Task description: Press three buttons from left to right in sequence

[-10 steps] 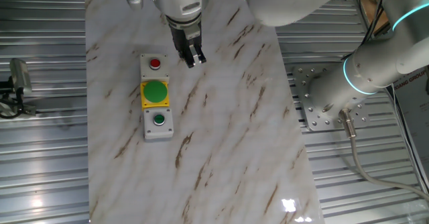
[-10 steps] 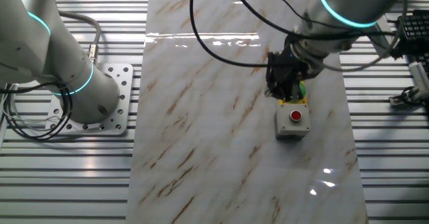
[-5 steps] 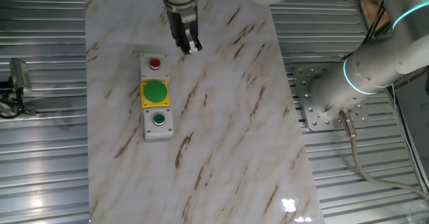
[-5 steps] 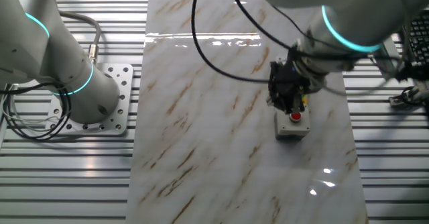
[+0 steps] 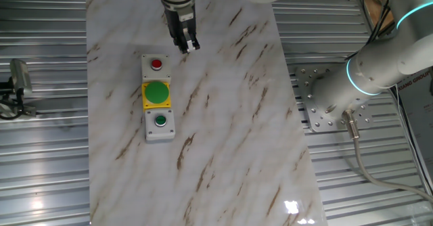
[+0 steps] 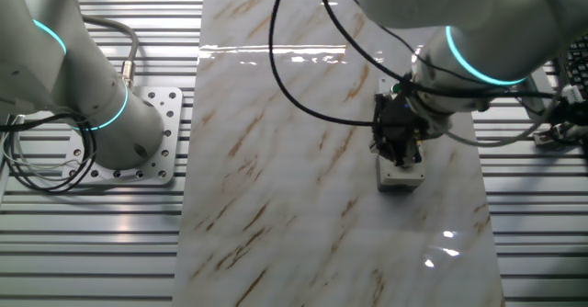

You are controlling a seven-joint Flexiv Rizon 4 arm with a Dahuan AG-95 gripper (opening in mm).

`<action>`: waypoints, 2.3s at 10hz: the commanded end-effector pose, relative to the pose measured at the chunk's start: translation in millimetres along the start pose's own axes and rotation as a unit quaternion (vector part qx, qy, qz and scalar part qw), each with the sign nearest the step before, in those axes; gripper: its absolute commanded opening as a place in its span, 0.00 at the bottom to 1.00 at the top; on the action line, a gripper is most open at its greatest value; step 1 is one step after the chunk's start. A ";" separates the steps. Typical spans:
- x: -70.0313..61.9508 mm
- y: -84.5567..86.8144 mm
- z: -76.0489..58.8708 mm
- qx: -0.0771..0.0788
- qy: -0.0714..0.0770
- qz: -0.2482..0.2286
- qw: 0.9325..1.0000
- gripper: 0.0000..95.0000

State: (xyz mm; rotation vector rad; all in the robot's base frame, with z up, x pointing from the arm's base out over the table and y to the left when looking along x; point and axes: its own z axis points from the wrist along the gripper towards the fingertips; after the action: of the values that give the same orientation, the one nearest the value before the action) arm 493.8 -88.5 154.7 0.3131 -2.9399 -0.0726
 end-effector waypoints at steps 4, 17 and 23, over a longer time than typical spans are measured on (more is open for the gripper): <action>20.7 5.6 8.9 -0.006 -0.019 0.019 1.000 0.00; -22.6 -11.4 1.2 -0.023 -0.006 -0.012 1.000 0.00; -46.3 -11.8 -2.4 -0.023 -0.003 -0.021 1.000 0.00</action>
State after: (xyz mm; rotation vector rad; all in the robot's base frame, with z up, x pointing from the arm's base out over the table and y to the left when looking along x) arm 543.5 -89.8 147.8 0.3682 -2.9280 -0.1495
